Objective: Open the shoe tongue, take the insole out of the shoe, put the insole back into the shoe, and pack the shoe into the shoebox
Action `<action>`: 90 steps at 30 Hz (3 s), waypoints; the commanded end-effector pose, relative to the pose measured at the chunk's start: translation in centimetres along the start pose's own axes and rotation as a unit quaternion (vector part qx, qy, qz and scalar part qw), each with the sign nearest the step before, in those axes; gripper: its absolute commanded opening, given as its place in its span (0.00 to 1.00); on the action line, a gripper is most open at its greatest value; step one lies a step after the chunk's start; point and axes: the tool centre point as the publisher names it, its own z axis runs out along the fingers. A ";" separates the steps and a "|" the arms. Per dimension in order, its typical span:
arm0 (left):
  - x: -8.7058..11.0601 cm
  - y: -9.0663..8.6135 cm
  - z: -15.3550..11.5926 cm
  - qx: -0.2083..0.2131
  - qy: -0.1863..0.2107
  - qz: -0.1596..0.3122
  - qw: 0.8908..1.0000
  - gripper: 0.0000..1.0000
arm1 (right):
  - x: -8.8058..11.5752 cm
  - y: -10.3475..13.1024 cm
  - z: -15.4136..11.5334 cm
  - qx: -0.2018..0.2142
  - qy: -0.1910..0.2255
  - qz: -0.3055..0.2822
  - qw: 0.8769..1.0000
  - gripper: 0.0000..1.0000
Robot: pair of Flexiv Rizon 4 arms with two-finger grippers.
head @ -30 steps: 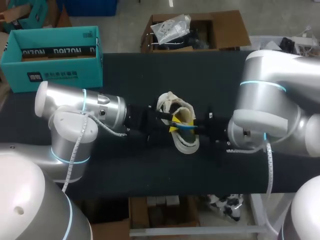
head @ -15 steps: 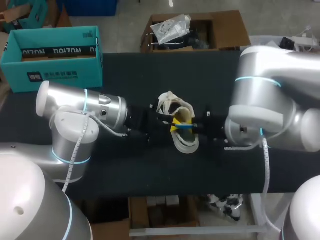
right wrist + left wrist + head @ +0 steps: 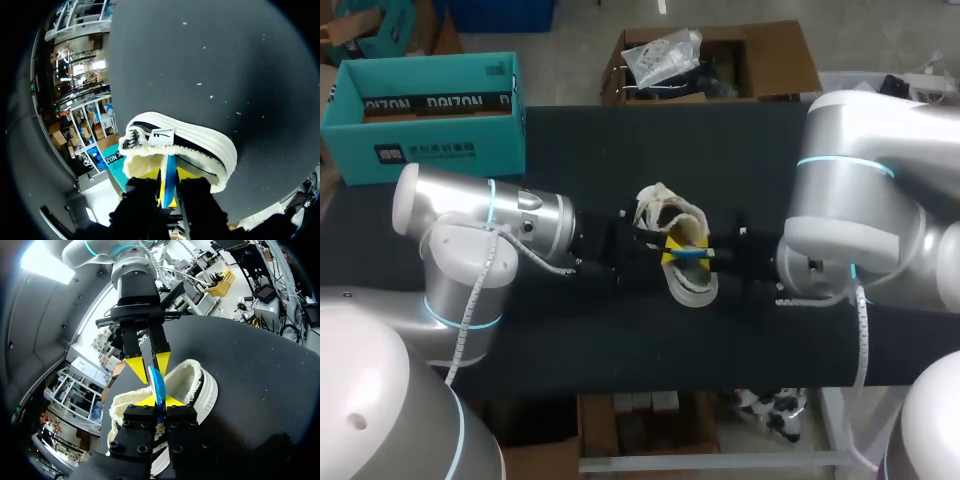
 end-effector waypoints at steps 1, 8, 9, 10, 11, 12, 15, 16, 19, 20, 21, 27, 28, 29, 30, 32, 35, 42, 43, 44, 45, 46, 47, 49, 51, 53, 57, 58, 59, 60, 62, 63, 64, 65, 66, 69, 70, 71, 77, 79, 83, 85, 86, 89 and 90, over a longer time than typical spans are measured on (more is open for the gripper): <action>0.1 0.2 0.3 0.000 -0.003 0.000 1.000 0.00 | -0.3 -0.4 0.5 -0.004 0.016 -0.003 1.000 0.13; 0.2 0.4 0.3 -0.003 -0.005 -0.003 1.000 0.00 | -0.2 -0.5 0.8 0.012 0.018 -0.008 1.000 0.00; 0.2 0.4 0.3 -0.003 -0.006 -0.004 1.000 0.00 | -0.2 -0.5 0.8 0.013 0.018 -0.009 1.000 0.00; 0.2 0.4 0.3 -0.004 -0.006 -0.004 1.000 0.00 | -0.2 -0.5 0.8 0.013 0.017 -0.009 1.000 0.00; 0.2 0.4 0.3 -0.003 -0.005 -0.004 1.000 0.00 | -0.2 -0.5 0.8 0.013 0.015 -0.010 1.000 0.00; 0.2 0.4 0.2 -0.003 -0.004 -0.004 1.000 0.01 | -0.2 -0.4 0.8 0.012 0.012 -0.011 1.000 0.00; -0.1 0.0 -0.2 0.000 -0.005 -0.003 1.000 1.00 | -0.4 0.0 0.9 0.008 0.003 -0.011 1.000 0.00; -0.2 -0.2 -0.5 0.001 -0.006 -0.002 1.000 1.00 | -0.4 0.2 1.0 0.008 0.002 -0.011 1.000 0.00; -0.5 -0.5 -1.3 0.002 -0.009 0.000 1.000 1.00 | -0.4 0.6 1.1 0.004 -0.010 -0.016 1.000 0.00; -0.6 -0.6 -1.6 0.002 -0.011 0.000 1.000 1.00 | -0.3 0.7 1.3 0.002 -0.015 -0.019 1.000 0.00; -0.8 -0.6 -1.9 0.003 -0.013 -0.003 1.000 1.00 | -0.2 0.8 1.4 0.001 -0.020 -0.022 1.000 0.00; -1.3 -1.0 -4.0 0.005 -0.009 -0.023 1.000 1.00 | -0.1 1.2 2.6 -0.018 -0.069 -0.031 0.997 0.00; -1.4 -1.1 -4.4 0.005 -0.010 -0.027 1.000 1.00 | -0.2 1.2 2.7 -0.022 -0.077 -0.031 0.996 0.00; -1.5 -1.2 -4.8 0.004 -0.010 -0.029 1.000 1.00 | -0.3 1.3 2.8 -0.025 -0.083 -0.032 0.996 0.00; -1.6 -1.2 -5.2 0.004 -0.011 -0.029 1.000 1.00 | -0.4 1.3 2.9 -0.027 -0.091 -0.032 0.995 0.00; -1.8 -1.2 -5.9 -0.001 -0.012 -0.035 0.999 1.00 | -0.8 1.4 3.0 -0.029 -0.103 -0.030 0.994 0.00; -2.1 -1.2 -6.8 -0.012 -0.013 -0.039 0.999 1.00 | -1.2 1.1 2.8 -0.032 -0.114 -0.031 0.993 0.00; -2.5 -1.0 -8.5 -0.029 -0.021 -0.045 0.998 1.00 | -1.8 -0.1 -0.2 -0.059 -0.120 -0.035 0.990 0.24; -2.6 -1.0 -8.6 -0.031 -0.021 -0.048 0.998 1.00 | -1.8 -0.3 -0.7 -0.067 -0.120 -0.035 0.990 0.26; -2.6 -0.9 -8.7 -0.031 -0.021 -0.049 0.998 1.00 | -1.8 -0.5 -1.2 -0.071 -0.118 -0.035 0.990 0.29; -2.7 -0.9 -8.8 -0.032 -0.021 -0.051 0.998 1.00 | -1.7 -0.7 -1.7 -0.071 -0.115 -0.037 0.990 0.31; -2.7 -0.9 -8.8 -0.034 -0.020 -0.055 0.998 1.00 | -1.6 -0.9 -2.1 -0.076 -0.113 -0.037 0.990 0.32; -2.8 -0.9 -8.9 -0.037 -0.018 -0.058 0.997 1.00 | -1.6 -1.0 -2.5 -0.078 -0.113 -0.038 0.990 0.34; -2.9 -0.8 -9.0 -0.043 -0.010 -0.068 0.997 1.00 | -1.4 -1.5 -3.1 -0.075 -0.103 -0.042 0.991 0.35; -3.1 -0.6 -9.1 -0.054 0.001 -0.093 0.994 1.00 | -0.9 -2.2 -3.4 -0.066 -0.089 -0.046 0.993 0.29; -3.2 -0.4 -9.3 -0.070 0.011 -0.122 0.990 1.00 | -0.3 -3.0 -3.1 -0.053 -0.082 -0.059 0.993 0.00; -3.8 0.6 -10.0 -0.083 0.033 -0.196 0.976 1.00 | 0.4 -4.2 -1.1 -0.033 -0.093 -0.080 0.992 0.00; -4.0 0.7 -10.2 -0.089 0.042 -0.199 0.975 1.00 | 0.4 -4.3 -0.6 -0.032 -0.097 -0.080 0.992 0.00; -4.1 0.7 -10.5 -0.108 0.059 -0.178 0.976 1.00 | 0.3 -4.3 -0.1 -0.029 -0.099 -0.079 0.991 0.00; -4.1 0.7 -10.5 -0.108 0.059 -0.178 0.976 1.00 | 0.2 -4.2 0.3 -0.019 -0.098 -0.077 0.992 0.00; -4.1 0.7 -10.5 -0.108 0.059 -0.178 0.976 1.00 | -0.1 -4.0 1.2 -0.010 -0.101 -0.074 0.992 0.00; -4.1 0.7 -10.5 -0.108 0.059 -0.178 0.976 1.00 | -0.2 -3.9 1.5 -0.004 -0.100 -0.073 0.992 0.00; -4.1 0.7 -10.5 -0.108 0.059 -0.178 0.976 1.00 | -0.4 -3.8 1.9 -0.003 -0.103 -0.072 0.992 0.00; -4.1 0.7 -10.5 -0.108 0.059 -0.178 0.976 1.00 | -0.5 -3.7 2.2 0.005 -0.103 -0.072 0.992 0.00; -4.1 0.7 -10.5 -0.108 0.059 -0.178 0.976 1.00 | -0.6 -3.6 2.5 0.006 -0.106 -0.071 0.992 0.00; -4.1 0.7 -10.5 -0.108 0.059 -0.178 0.976 1.00 | -0.9 -3.4 3.4 0.010 -0.117 -0.066 0.991 0.00; -4.1 0.7 -10.5 -0.108 0.059 -0.178 0.976 1.00 | -1.1 -3.4 3.7 0.007 -0.126 -0.066 0.990 0.00; -4.8 1.3 -10.7 -0.121 0.057 -0.217 0.967 1.00 | -1.2 -3.3 3.9 0.008 -0.130 -0.064 0.989 0.00; -5.5 2.2 -11.4 -0.158 0.025 -0.303 0.940 1.00 | -2.2 -2.0 4.5 0.013 -0.139 -0.043 0.989 0.00; -5.4 2.0 -11.7 -0.152 0.024 -0.296 0.943 1.00 | -2.4 -1.6 4.6 0.012 -0.140 -0.039 0.989 0.00; -5.4 1.4 -11.9 -0.169 0.011 -0.302 0.938 1.00 | -2.7 -0.7 4.7 0.016 -0.137 -0.026 0.990 0.00; -5.5 1.1 -12.1 -0.168 0.007 -0.308 0.936 1.00 | -2.9 -0.3 4.9 0.017 -0.139 -0.022 0.990 0.00; -5.7 1.1 -12.3 -0.176 0.002 -0.323 0.930 1.00 | -3.0 -0.1 5.1 0.019 -0.142 -0.020 0.989 0.00; -5.8 0.6 -12.5 -0.187 -0.007 -0.335 0.923 1.00 | -3.6 0.2 5.8 0.037 -0.139 -0.010 0.990 0.00; -5.9 0.4 -12.7 -0.189 -0.009 -0.337 0.922 1.00 | -3.7 0.3 5.8 0.041 -0.134 -0.007 0.990 0.00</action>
